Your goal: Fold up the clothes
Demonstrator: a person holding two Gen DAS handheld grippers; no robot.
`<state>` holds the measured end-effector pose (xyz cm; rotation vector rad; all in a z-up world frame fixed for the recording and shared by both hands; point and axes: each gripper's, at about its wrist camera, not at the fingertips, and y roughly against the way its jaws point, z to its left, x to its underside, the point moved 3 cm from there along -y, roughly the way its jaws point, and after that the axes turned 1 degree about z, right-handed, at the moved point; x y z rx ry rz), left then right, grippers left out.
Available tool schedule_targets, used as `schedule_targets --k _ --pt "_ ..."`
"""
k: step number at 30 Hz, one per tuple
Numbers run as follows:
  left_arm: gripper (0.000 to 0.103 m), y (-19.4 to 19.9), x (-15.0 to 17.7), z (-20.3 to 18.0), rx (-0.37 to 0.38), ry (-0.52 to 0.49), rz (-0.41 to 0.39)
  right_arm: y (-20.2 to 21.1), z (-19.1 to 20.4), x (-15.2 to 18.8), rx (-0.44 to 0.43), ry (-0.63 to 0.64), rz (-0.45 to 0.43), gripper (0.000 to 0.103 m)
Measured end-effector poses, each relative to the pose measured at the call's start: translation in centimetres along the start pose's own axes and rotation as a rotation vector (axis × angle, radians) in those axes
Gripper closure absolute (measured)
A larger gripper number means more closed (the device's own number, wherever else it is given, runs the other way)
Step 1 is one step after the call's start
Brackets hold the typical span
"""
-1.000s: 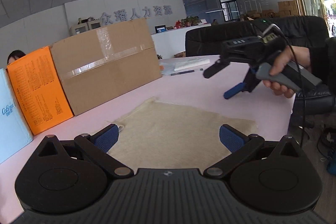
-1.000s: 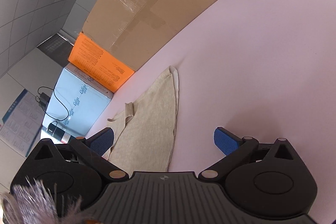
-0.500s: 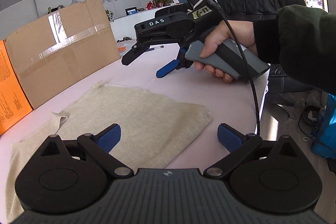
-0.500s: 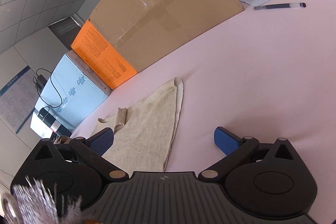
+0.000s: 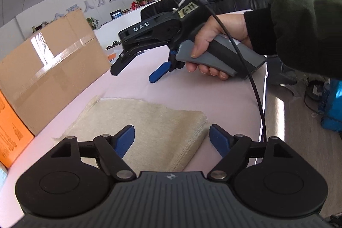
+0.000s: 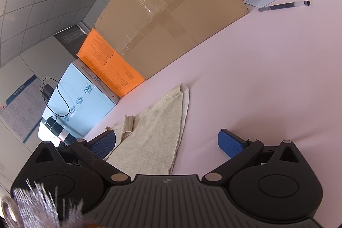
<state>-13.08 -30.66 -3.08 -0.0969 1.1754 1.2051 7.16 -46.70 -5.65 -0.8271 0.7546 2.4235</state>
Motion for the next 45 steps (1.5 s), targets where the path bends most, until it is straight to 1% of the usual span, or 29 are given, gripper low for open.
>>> schedule_targets --k 5,8,10,11,12,13,14,15,17,19,21,22,23,25,27,29,32,34,37,39,41,45 --pt "0.029 0.3 -1.1 -2.1 -0.049 -0.309 0.034 0.4 -0.3 0.0 -0.029 -0.018 -0.02 0.0" --pt "0.029 -0.2 -1.4 -2.9 -0.059 -0.405 0.083 0.8 -0.8 -0.1 -0.067 -0.046 -0.043 0.0" --pt "0.03 -0.6 -1.7 -3.3 -0.066 -0.446 0.096 1.2 -1.2 -0.2 -0.097 -0.068 -0.061 0.0" --pt "0.033 -0.8 -1.8 -3.4 -0.067 -0.449 0.094 1.3 -1.3 -0.2 -0.11 -0.077 -0.069 0.0" --pt "0.049 -1.1 -1.9 -3.1 -0.048 -0.412 0.092 1.5 -1.5 -0.2 -0.123 -0.086 -0.077 0.0" --pt "0.062 -1.4 -2.0 -2.8 -0.029 -0.375 0.09 1.6 -1.6 -0.2 -0.135 -0.095 -0.086 0.0" --pt "0.089 -1.9 -2.0 -2.1 -0.018 -0.301 0.101 1.7 -1.6 -0.2 -0.144 -0.1 -0.092 0.0" --pt "0.1 -2.5 -2.0 -1.4 -0.007 -0.228 0.112 1.8 -1.7 -0.3 -0.151 -0.105 -0.096 0.0" --pt "0.1 -3.4 -1.6 -0.1 -0.01 -0.074 0.112 1.9 -1.8 -0.4 -0.161 -0.113 -0.1 0.0" --pt "0.1 -3.5 -1.2 1.2 -0.017 0.103 0.081 1.9 -1.9 -0.4 -0.164 -0.115 -0.1 0.0" --pt "0.1 -3.3 -0.3 3.0 0.005 0.324 0.046 1.8 -1.8 -0.5 -0.157 -0.112 -0.092 0.0" --pt "0.1 -3.3 0.4 3.7 0.015 0.41 0.025 1.6 -1.7 -0.6 -0.148 -0.106 -0.083 0.0" --pt "0.1 -3.4 1.2 4.1 0.004 0.462 0.01 1.4 -1.5 -0.6 -0.135 -0.095 -0.068 0.0" --pt "0.1 -3.1 2.0 4.2 -0.055 0.49 -0.046 0.6 -0.9 -0.9 -0.098 -0.06 -0.025 0.0" --pt "0.1 -2.3 2.2 4.1 -0.08 0.487 -0.118 -0.7 -0.3 -1.2 -0.062 -0.017 0.031 0.0" --pt "0.1 -1.4 2.3 4.0 -0.106 0.484 -0.19 -1.9 0.1 -1.6 -0.05 0.018 0.081 0.0" --pt "0.1 -1.1 2.6 4.5 -0.115 0.51 -0.224 -3.8 0.4 -2.3 -0.058 0.043 0.153 0.0" --pt "0.1 -1.0 2.8 5.2 -0.119 0.559 -0.241 -4.8 0.4 -2.9 -0.067 0.034 0.203 0.0" --pt "0.1 -0.6 3.4 6.6 -0.122 0.659 -0.263 -5.4 0.3 -3.6 -0.072 0.017 0.271 0.0" --pt "0.1 -0.6 3.7 7.2 -0.118 0.7 -0.27 -5.6 0.3 -3.8 -0.073 0.008 0.31 0.0" --pt "0.1 -0.3 3.8 7.2 -0.116 0.717 -0.284 -5.8 0.4 -3.9 -0.07 -0.002 0.333 0.0" --pt "0.1 1.1 4.3 6.7 -0.153 0.734 -0.362 -6.4 1.2 -3.8 -0.086 0.011 0.39 0.0"
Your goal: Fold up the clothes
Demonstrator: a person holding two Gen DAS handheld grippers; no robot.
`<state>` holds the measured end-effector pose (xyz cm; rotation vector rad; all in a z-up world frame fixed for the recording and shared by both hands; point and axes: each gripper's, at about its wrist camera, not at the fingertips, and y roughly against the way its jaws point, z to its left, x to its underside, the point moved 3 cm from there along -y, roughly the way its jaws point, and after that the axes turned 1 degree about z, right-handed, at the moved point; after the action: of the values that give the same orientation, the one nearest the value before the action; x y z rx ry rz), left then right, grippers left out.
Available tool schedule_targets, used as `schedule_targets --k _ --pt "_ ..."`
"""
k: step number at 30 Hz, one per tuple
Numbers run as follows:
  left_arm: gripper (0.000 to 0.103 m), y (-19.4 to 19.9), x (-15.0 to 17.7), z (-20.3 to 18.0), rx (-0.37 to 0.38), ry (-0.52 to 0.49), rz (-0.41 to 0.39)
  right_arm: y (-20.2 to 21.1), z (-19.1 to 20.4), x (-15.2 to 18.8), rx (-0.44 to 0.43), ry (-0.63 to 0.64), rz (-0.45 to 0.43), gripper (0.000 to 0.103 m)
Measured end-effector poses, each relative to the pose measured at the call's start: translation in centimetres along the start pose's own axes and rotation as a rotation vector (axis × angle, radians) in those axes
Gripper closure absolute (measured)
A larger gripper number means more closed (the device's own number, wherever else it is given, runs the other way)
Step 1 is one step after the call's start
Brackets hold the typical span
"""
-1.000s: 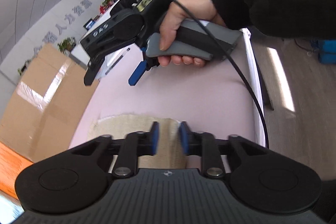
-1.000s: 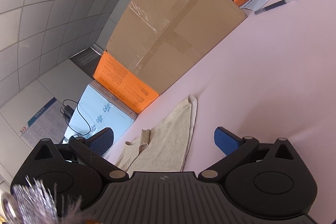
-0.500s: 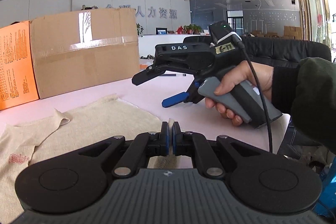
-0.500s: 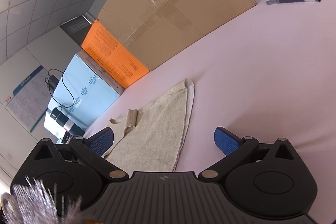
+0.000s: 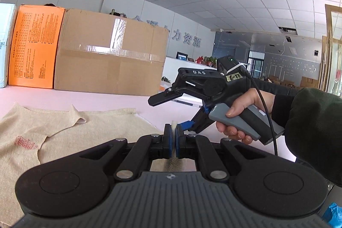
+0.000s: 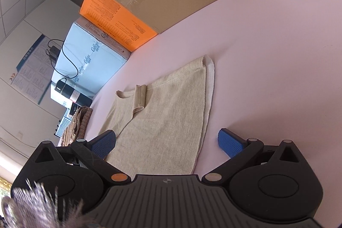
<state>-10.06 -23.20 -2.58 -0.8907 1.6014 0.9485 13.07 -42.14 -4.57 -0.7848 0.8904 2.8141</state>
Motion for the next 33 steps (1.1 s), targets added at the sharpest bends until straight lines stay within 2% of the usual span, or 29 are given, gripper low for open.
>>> schedule_targets --k 4,12,18,23,25,26,27,29,30,31,33 --pt "0.1 0.7 0.0 -0.2 0.008 0.007 -0.043 -1.0 0.4 -0.4 -0.011 -0.001 0.023 0.0" --pt "0.1 0.7 -0.1 -0.7 0.03 0.008 -0.03 -2.7 0.6 -1.9 -0.031 -0.015 0.009 0.0" --pt "0.1 0.6 0.0 -0.8 0.038 0.01 -0.026 -3.4 0.4 -2.6 -0.053 0.003 -0.061 0.0" --pt "0.099 0.7 0.1 -1.0 0.033 0.004 -0.028 -3.8 0.9 -2.0 -0.027 0.062 -0.137 0.0" --pt "0.099 0.8 0.1 -0.9 0.028 -0.005 -0.034 -3.7 1.0 -1.6 -0.008 0.08 -0.163 0.005" --pt "0.099 0.8 0.1 -1.0 0.026 -0.011 -0.037 -3.6 0.9 -1.4 0.007 0.075 -0.18 0.009" --pt "0.099 0.9 0.1 -1.1 0.023 -0.016 -0.04 -3.4 0.8 -1.3 0.023 0.062 -0.195 0.02" --pt "0.099 0.9 0.1 -1.1 0.017 -0.03 -0.046 -3.2 0.3 -1.2 0.062 0.025 -0.211 0.05" --pt "0.099 0.9 0.1 -1.2 0.013 -0.036 -0.049 -3.0 0.0 -1.1 0.083 0.005 -0.218 0.086" --pt "0.099 0.9 0.1 -1.3 0.01 -0.043 -0.052 -2.9 -0.3 -1.1 0.104 -0.015 -0.225 0.1" --pt "0.099 1.0 0.0 -1.2 0.011 -0.045 -0.059 -2.7 -0.8 -1.0 0.146 -0.054 -0.239 0.1"
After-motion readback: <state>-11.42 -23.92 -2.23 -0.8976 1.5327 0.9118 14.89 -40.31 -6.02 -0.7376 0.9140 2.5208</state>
